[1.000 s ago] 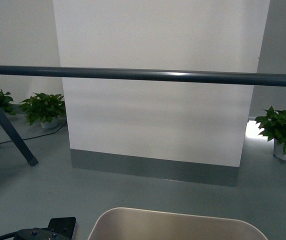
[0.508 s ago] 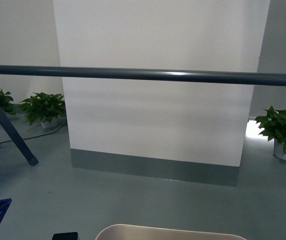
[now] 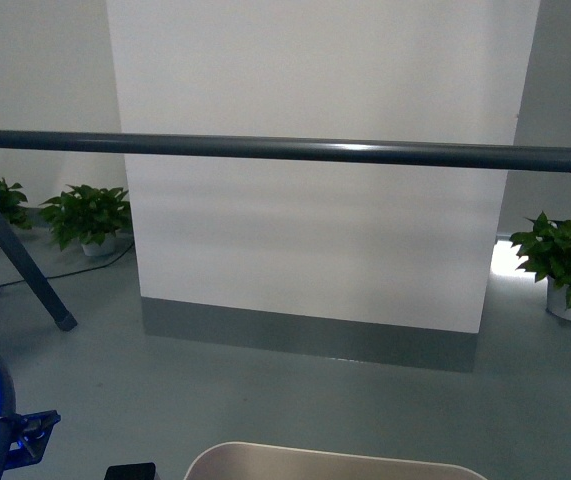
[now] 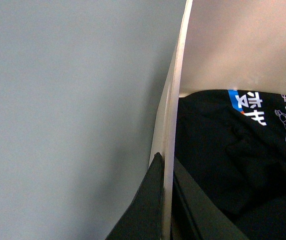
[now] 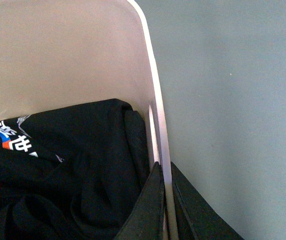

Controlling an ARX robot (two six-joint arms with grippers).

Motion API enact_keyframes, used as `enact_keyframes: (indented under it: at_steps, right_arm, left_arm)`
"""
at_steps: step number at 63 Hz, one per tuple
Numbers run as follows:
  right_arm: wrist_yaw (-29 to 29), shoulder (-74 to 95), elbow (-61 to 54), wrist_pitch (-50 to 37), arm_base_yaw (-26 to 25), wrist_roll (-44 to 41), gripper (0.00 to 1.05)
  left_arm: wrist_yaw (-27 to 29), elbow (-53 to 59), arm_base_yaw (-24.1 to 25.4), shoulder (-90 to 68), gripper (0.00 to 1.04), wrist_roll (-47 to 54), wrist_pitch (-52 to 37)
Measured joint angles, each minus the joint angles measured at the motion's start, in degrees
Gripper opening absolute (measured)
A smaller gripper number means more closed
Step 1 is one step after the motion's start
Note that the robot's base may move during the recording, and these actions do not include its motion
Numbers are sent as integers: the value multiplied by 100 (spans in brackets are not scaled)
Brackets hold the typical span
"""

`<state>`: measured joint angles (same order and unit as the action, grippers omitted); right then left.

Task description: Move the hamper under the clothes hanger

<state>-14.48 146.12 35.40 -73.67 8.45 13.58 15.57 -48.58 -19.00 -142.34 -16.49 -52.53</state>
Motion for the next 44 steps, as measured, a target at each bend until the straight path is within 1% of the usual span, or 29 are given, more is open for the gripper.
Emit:
enact_keyframes:
  at_steps: [19, 26, 28, 30, 43, 44]
  right_arm:
    - [-48, 101, 59, 2, 55, 26, 3]
    - [-59, 103, 57, 2, 85, 26, 3]
    - [-59, 105, 55, 2, 92, 24, 3]
    - [-57, 105, 50, 4, 96, 20, 5]
    - [-76, 109, -74, 50, 98, 0, 30]
    - [-92, 98, -103, 48, 94, -9, 34]
  left_arm:
    - [72, -63, -101, -72, 4, -52, 92]
    - [-22, -61, -144, -68, 4, -79, 131]
    - [-61, -61, -151, -55, 7, -103, 144]
    - [-92, -57, -155, -46, 11, -129, 170]
    - [-341, 127, -177, 114, 36, -203, 267]
    - [-361, 160, -177, 157, 39, -205, 267]
